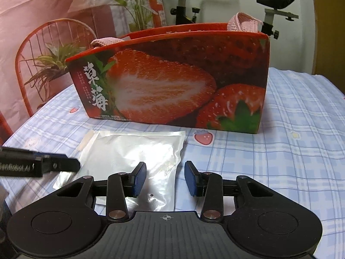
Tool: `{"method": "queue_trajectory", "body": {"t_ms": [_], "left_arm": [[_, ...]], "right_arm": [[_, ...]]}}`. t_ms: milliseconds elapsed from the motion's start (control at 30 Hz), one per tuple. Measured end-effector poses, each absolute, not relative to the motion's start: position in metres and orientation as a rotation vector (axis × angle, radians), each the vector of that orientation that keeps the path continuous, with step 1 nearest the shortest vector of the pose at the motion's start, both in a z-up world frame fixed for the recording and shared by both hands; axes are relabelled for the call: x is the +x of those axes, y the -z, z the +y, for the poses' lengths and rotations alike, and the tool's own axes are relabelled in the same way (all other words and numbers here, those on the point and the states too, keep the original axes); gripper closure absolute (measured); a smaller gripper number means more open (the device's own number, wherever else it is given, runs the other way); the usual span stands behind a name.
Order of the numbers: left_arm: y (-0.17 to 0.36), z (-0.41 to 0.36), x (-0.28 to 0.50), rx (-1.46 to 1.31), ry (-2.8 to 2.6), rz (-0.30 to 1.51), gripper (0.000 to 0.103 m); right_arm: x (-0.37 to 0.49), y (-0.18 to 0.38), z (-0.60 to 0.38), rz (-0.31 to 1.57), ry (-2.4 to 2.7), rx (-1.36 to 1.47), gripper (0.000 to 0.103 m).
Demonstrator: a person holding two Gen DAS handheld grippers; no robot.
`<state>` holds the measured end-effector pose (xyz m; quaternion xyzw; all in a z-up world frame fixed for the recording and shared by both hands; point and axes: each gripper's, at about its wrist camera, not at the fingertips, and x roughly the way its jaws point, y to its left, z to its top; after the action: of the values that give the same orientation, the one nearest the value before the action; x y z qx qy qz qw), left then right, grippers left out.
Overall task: Organize soft objects
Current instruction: 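Lower both tools onto the white plastic packet and close them on it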
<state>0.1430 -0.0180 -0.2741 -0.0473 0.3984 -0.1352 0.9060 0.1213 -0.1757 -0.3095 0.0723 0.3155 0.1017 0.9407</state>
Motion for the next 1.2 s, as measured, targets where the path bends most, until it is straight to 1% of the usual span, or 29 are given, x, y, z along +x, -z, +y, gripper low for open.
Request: {"method": "queue_trajectory", "body": {"t_ms": [33, 67, 233, 267, 300, 400, 467, 500, 533, 600, 700, 900, 1067, 1200], "left_arm": [[0.274, -0.019, 0.146, -0.103, 0.286, 0.824, 0.064], [0.274, -0.02, 0.148, -0.108, 0.294, 0.826, 0.06], [0.275, -0.019, 0.161, -0.187, 0.317, 0.844, 0.057], [0.275, -0.02, 0.163, -0.194, 0.32, 0.85, 0.054], [0.275, -0.021, 0.163, -0.197, 0.328, 0.851, 0.053], [0.278, -0.027, 0.157, -0.219, 0.407, 0.867, 0.054], [0.278, -0.033, 0.15, -0.183, 0.416, 0.86, 0.055], [0.278, -0.033, 0.147, -0.171, 0.418, 0.857, 0.059], [0.278, -0.031, 0.145, -0.174, 0.418, 0.855, 0.06], [0.28, -0.024, 0.141, -0.209, 0.416, 0.856, 0.066], [0.281, -0.02, 0.138, -0.226, 0.414, 0.856, 0.07], [0.278, -0.023, 0.136, -0.205, 0.43, 0.831, 0.071], [0.282, -0.023, 0.137, -0.191, 0.425, 0.83, 0.07], [0.282, -0.022, 0.137, -0.198, 0.425, 0.833, 0.07]], "right_arm": [[0.122, 0.309, -0.176, 0.642, -0.208, 0.146, 0.066], [0.121, 0.309, -0.176, 0.64, -0.208, 0.146, 0.066], [0.12, 0.311, -0.176, 0.633, -0.211, 0.145, 0.066], [0.12, 0.311, -0.176, 0.633, -0.211, 0.146, 0.066], [0.12, 0.311, -0.176, 0.632, -0.212, 0.148, 0.066], [0.119, 0.311, -0.176, 0.631, -0.212, 0.152, 0.066], [0.119, 0.311, -0.176, 0.631, -0.213, 0.154, 0.066], [0.119, 0.311, -0.177, 0.631, -0.213, 0.16, 0.067], [0.119, 0.311, -0.178, 0.631, -0.215, 0.167, 0.067], [0.12, 0.311, -0.18, 0.631, -0.217, 0.183, 0.068], [0.12, 0.311, -0.183, 0.631, -0.22, 0.206, 0.068], [0.116, 0.311, -0.185, 0.637, -0.238, 0.258, 0.068], [0.111, 0.314, -0.19, 0.639, -0.269, 0.367, 0.067], [0.111, 0.314, -0.189, 0.648, -0.273, 0.383, 0.067]]}}
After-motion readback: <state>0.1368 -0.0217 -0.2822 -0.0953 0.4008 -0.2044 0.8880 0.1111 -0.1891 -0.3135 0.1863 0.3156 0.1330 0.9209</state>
